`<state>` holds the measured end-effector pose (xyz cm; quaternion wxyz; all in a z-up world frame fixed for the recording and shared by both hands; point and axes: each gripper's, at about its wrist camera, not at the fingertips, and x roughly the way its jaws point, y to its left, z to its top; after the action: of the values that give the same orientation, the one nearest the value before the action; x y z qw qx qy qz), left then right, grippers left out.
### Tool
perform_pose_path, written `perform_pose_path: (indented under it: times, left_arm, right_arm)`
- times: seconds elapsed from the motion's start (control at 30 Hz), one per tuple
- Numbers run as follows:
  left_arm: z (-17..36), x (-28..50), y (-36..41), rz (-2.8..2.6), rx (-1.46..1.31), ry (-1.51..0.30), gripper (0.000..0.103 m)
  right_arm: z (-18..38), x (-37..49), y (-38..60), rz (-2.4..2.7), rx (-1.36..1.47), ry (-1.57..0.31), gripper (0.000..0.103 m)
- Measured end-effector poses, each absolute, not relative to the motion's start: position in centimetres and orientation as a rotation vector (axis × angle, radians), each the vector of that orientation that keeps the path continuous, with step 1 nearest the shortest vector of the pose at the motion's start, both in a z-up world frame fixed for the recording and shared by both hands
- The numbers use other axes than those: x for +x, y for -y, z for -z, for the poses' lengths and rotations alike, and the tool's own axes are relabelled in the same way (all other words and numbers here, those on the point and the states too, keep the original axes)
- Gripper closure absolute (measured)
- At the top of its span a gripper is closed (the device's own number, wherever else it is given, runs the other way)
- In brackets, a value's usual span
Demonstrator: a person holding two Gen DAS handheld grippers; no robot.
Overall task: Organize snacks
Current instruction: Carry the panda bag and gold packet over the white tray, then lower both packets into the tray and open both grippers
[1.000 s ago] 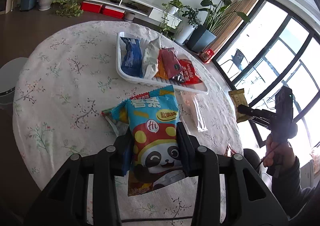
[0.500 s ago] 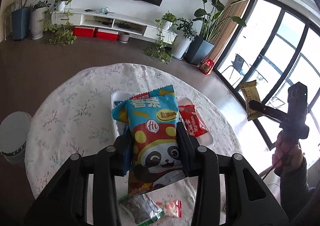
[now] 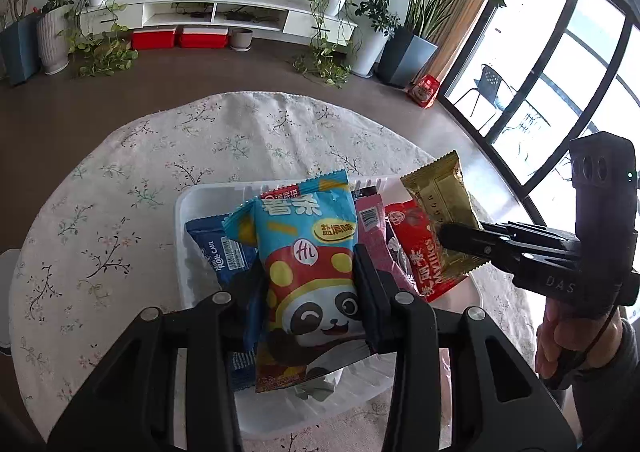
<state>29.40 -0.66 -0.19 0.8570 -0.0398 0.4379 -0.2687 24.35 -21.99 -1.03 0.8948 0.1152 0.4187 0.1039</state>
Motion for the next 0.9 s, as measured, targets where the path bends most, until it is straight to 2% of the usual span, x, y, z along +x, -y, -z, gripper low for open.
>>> perform_pose_path:
  times: [0.33, 0.57, 0.63, 0.8, 0.9]
  left_arm:
    - [4.5, 31.4, 2.6, 0.562, -0.056, -0.987, 0.066]
    - [4.7, 31.5, 2.8, 0.553, -0.048, -0.988, 0.065]
    - [4.7, 31.6, 2.8, 0.547, -0.053, -0.992, 0.063]
    - [4.8, 31.7, 3.2, 0.552, -0.05, -0.992, 0.045]
    - [4.4, 31.5, 3.4, 0.554, -0.046, -0.986, 0.039]
  right_arm:
    - [5.2, 25.7, 22.8, -0.174, 0.24, -0.953, 0.084]
    - [5.8, 25.8, 23.2, -0.174, 0.252, -0.959, 0.084]
    - [5.8, 25.8, 23.2, -0.174, 0.247, -0.96, 0.084]
    - [5.6, 25.5, 23.2, -0.18, 0.25, -0.965, 0.079]
    - [5.2, 25.2, 23.2, -0.179, 0.244, -0.968, 0.077]
